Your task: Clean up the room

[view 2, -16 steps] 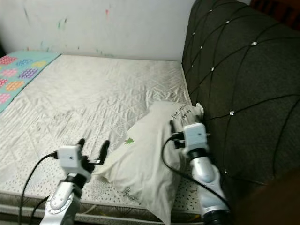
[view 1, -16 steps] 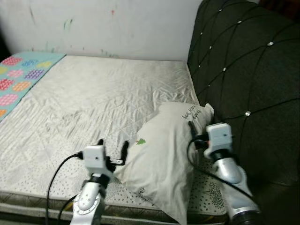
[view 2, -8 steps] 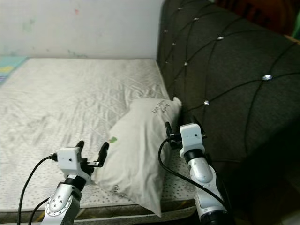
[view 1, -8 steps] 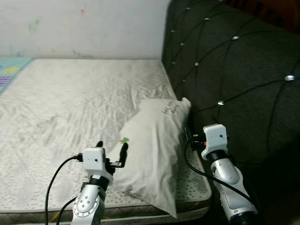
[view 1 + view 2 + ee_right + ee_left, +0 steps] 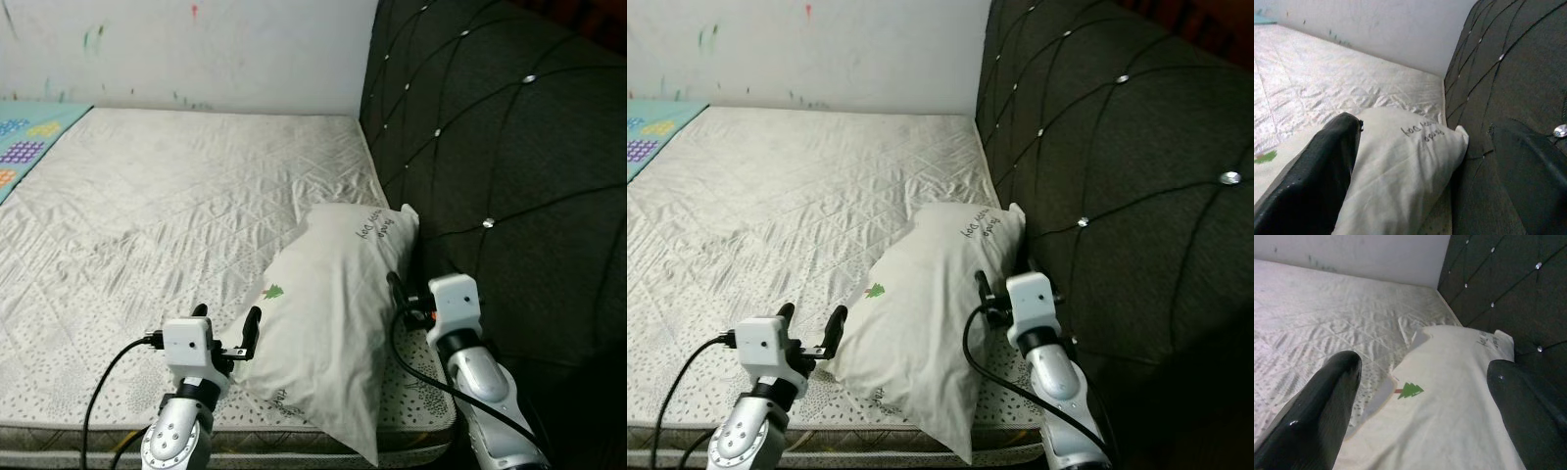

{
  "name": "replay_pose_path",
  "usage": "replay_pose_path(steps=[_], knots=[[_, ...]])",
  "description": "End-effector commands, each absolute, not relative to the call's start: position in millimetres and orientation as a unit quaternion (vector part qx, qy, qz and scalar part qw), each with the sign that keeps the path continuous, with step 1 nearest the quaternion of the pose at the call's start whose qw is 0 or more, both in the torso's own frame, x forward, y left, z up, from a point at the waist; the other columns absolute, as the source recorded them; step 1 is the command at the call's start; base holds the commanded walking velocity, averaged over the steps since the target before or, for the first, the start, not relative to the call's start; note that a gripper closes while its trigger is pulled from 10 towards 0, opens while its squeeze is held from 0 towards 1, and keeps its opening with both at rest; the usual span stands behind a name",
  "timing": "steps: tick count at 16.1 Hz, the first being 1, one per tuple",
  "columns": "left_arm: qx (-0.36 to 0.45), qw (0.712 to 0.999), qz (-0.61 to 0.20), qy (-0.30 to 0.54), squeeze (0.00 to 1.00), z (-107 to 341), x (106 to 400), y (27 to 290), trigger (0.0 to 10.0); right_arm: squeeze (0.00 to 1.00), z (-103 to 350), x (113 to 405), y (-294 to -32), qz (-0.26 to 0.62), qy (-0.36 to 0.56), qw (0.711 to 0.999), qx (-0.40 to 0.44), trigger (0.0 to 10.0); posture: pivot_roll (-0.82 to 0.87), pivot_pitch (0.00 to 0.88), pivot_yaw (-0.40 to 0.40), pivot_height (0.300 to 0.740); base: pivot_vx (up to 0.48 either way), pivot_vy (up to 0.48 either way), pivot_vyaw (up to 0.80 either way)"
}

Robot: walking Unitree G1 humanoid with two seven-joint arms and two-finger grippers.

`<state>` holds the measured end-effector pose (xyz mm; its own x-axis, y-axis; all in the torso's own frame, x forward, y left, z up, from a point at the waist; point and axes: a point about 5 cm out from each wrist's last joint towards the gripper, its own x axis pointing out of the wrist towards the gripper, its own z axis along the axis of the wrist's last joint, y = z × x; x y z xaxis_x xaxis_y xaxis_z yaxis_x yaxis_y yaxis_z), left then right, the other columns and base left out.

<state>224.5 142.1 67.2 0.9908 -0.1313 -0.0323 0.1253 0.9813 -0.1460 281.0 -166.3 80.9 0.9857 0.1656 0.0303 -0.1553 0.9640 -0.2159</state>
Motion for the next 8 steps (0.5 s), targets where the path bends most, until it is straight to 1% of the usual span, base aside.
replay_pose_path(steps=[1,2,3,5,6,8], knots=[[-0.053,0.997,-0.059,0.009,0.00,76.5,222.4,146.8,10.0,0.00,82.6,277.2,-167.5,0.083,-0.019,0.991,-0.106,10.0,-0.07,0.076,-0.042,0.740,0.000,0.000,0.00],[-0.038,0.998,-0.042,0.004,0.00,81.2,219.8,155.9,10.0,0.00,78.0,271.3,-166.0,0.091,-0.003,0.990,-0.107,10.0,-0.07,0.093,-0.046,0.740,0.000,0.000,0.00],[-0.037,0.999,-0.034,0.004,0.00,82.9,219.3,159.1,10.0,0.00,77.8,269.1,-166.4,0.090,0.001,0.990,-0.105,10.0,-0.06,0.114,-0.055,0.740,0.000,0.000,0.00],[-0.025,1.000,-0.018,0.004,0.00,92.1,215.7,168.7,10.0,0.00,79.6,261.7,-168.2,0.096,0.016,0.989,-0.113,10.0,-0.06,0.190,-0.071,0.740,0.000,0.000,0.00],[-0.013,1.000,-0.012,0.005,0.00,95.3,209.9,173.1,10.0,0.00,75.9,258.2,-175.7,0.091,0.039,0.988,-0.121,10.0,-0.06,0.220,-0.074,0.740,0.000,0.000,0.00],[-0.010,1.000,-0.011,0.005,0.00,98.0,208.1,174.0,10.0,0.00,77.0,258.9,-179.3,0.087,0.041,0.986,-0.137,10.0,-0.06,0.231,-0.074,0.740,0.000,0.000,0.00]])
